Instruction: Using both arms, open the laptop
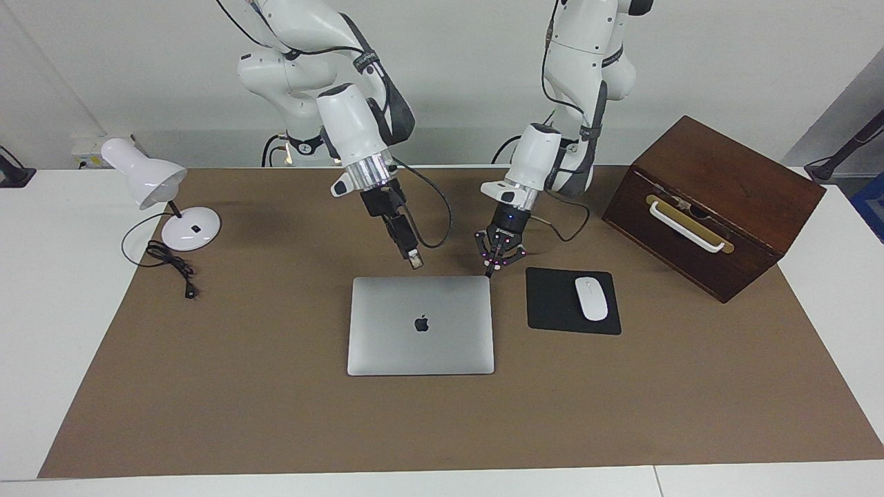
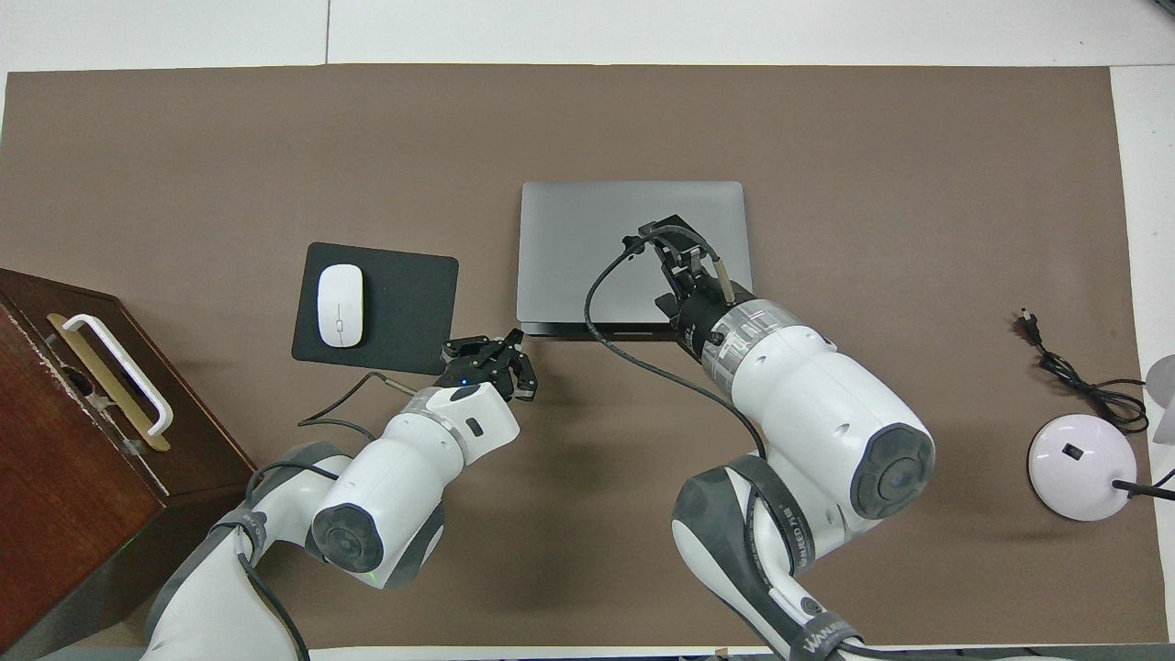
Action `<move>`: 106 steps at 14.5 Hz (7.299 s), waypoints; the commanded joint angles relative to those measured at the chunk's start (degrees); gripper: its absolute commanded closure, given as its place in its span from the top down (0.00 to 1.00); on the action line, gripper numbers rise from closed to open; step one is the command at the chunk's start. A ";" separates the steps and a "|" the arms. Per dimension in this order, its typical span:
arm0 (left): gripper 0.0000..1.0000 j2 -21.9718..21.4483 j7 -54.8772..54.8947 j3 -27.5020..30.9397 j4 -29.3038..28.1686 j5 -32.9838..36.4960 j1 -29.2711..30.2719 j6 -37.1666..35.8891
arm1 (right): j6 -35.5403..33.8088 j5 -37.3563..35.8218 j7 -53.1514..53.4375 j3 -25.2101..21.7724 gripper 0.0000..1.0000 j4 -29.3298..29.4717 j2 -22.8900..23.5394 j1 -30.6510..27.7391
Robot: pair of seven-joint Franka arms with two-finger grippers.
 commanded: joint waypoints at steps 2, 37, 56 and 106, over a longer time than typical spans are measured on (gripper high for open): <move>0.00 3.90 0.73 0.78 3.62 -0.58 -0.93 0.91 | 3.85 1.13 -0.05 0.36 1.00 -0.48 1.75 0.09; 0.00 9.44 1.08 0.86 8.55 -0.41 -0.41 0.82 | 9.49 0.69 2.85 0.27 1.00 -2.59 10.98 2.38; 0.00 9.44 1.17 0.78 8.55 -0.05 -0.23 0.82 | 5.45 0.51 0.12 -0.52 1.00 6.90 15.38 2.11; 0.00 9.79 1.17 0.78 8.73 -0.05 -0.23 1.00 | -37.09 -6.69 -0.67 -6.23 1.00 56.65 31.90 1.41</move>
